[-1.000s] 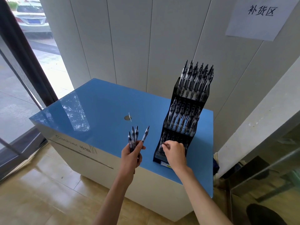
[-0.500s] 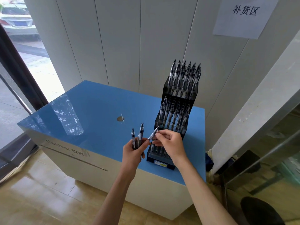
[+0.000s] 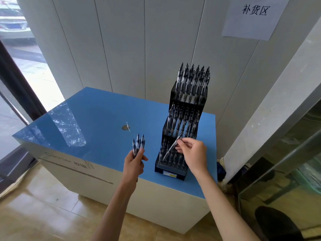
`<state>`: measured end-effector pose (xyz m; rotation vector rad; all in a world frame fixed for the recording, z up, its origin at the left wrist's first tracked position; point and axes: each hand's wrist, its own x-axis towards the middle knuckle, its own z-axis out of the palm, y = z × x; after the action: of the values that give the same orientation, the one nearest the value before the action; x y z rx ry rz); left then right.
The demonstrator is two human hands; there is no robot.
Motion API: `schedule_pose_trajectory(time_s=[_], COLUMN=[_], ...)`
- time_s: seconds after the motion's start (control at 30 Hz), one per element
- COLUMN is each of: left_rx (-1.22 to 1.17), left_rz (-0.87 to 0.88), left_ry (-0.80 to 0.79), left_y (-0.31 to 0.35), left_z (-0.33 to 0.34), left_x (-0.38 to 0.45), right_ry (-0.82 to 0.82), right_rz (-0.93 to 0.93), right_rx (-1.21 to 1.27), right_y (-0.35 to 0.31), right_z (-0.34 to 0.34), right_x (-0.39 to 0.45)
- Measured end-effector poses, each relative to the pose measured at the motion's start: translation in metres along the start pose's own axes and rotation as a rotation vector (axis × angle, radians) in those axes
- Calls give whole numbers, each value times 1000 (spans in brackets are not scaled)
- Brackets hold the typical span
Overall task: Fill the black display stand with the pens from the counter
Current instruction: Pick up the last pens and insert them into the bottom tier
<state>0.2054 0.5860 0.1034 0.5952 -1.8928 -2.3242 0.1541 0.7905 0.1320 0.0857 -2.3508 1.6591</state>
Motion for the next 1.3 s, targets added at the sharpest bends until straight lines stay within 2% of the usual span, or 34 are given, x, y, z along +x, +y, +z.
schedule_pose_trajectory(time_s=[0.17,0.33,0.57,0.73,0.9,1.13,1.3], left_rx=[-26,-10,-2,-5,-12,24,48], left_rz=[38,88,64,55,69,91,99], left_ry=[-32,-45,-39,-37,-57,-95,-120], left_y=[-1,-1,-2,-1,1,3,4], left_z=[-3,-4,-10,-13,-14,-11,-5], left_x=[-3,-8,-8,-7,-9,-12,-14], right_ry=[-43,-78,-70,-104,-183,-201,-154], right_rz=[-177,-184,-205,-188,-84,-48,-33], right_rx=[-259,-289,-340,-380,-409,-428,-305], right_y=[11,26,28,33,49,56,27], right_z=[12,23,30,36,43,45,30], right_x=[-4,-7,-6,-8,-14,-11,-13])
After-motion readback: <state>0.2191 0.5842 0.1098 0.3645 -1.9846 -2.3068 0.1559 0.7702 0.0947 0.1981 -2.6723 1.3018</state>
